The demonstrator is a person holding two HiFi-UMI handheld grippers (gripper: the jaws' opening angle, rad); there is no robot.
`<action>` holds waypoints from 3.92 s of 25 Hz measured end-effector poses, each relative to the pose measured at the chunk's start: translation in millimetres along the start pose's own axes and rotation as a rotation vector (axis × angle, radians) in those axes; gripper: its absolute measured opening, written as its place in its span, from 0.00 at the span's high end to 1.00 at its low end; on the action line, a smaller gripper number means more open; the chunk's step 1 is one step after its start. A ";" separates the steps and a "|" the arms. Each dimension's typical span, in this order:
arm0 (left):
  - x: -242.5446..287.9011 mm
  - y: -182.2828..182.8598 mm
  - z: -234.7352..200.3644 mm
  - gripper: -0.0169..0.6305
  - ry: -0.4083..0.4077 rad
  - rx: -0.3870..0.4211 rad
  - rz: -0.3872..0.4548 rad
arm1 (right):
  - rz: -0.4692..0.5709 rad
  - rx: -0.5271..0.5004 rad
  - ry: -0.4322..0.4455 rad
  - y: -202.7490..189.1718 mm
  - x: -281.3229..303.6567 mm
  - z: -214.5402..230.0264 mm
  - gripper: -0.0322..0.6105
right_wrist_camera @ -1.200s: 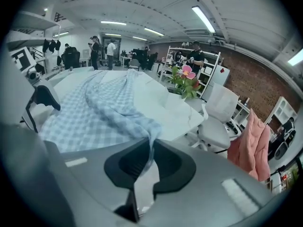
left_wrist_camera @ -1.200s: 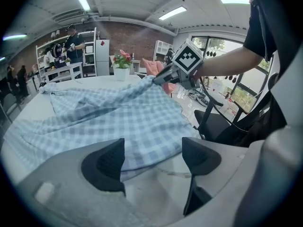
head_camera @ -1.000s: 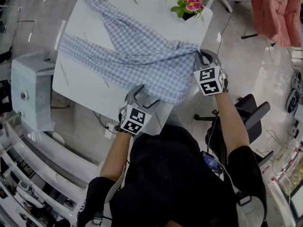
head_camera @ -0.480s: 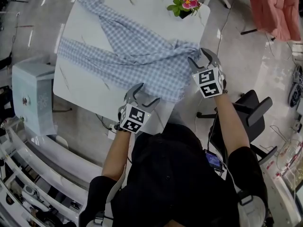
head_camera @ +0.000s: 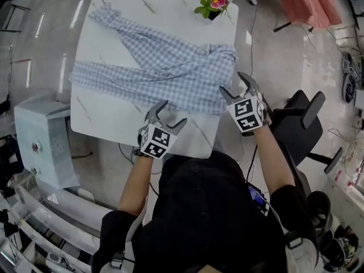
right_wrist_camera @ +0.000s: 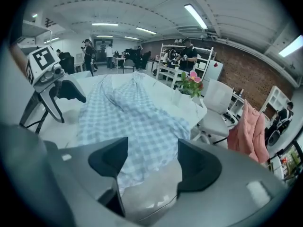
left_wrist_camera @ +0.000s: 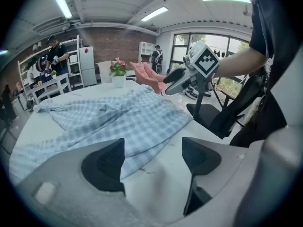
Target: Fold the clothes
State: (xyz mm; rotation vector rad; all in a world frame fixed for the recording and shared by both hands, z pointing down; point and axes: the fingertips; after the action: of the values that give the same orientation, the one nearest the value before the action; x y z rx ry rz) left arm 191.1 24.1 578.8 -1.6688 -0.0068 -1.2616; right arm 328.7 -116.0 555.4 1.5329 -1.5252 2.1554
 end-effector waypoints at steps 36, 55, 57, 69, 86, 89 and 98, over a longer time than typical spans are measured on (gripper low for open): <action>-17.0 -77.5 -22.3 0.89 -0.462 0.542 -0.270 | -0.123 0.297 -0.143 -74.9 -14.8 -110.7 0.86; -55.5 -79.3 -8.0 0.96 -0.435 0.591 -0.234 | -0.101 0.295 -0.109 -76.8 -34.4 -132.3 0.85; -61.6 -72.8 -8.7 0.96 -0.429 0.604 -0.221 | -0.103 0.274 -0.090 -77.6 -35.2 -145.5 0.85; -111.1 -43.8 2.2 0.96 -0.449 0.693 -0.148 | -0.146 0.123 -0.185 -93.8 -23.7 -156.3 0.74; -131.9 -32.9 5.9 0.96 -0.434 0.673 -0.099 | -0.083 -0.065 -0.260 -83.4 -31.6 -171.0 0.78; -132.4 -35.4 9.9 0.96 -0.441 0.676 -0.110 | -0.109 -0.089 -0.243 -90.9 -28.6 -177.6 0.78; -137.4 -37.0 16.7 0.96 -0.445 0.652 -0.104 | -0.185 -0.172 -0.248 -95.3 -10.1 -153.7 0.78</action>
State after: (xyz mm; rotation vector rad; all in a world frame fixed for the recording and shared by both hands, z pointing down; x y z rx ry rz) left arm 121.0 125.4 505.6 -1.3387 -0.7074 -0.8078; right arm 285.4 50.9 610.9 1.8519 -1.5196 1.7421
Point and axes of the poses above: the fingertips, and each gripper's own axes: x forward along the fingers, z to its right, y out of its top, and after that the axes turned 13 degrees about x, right-handed
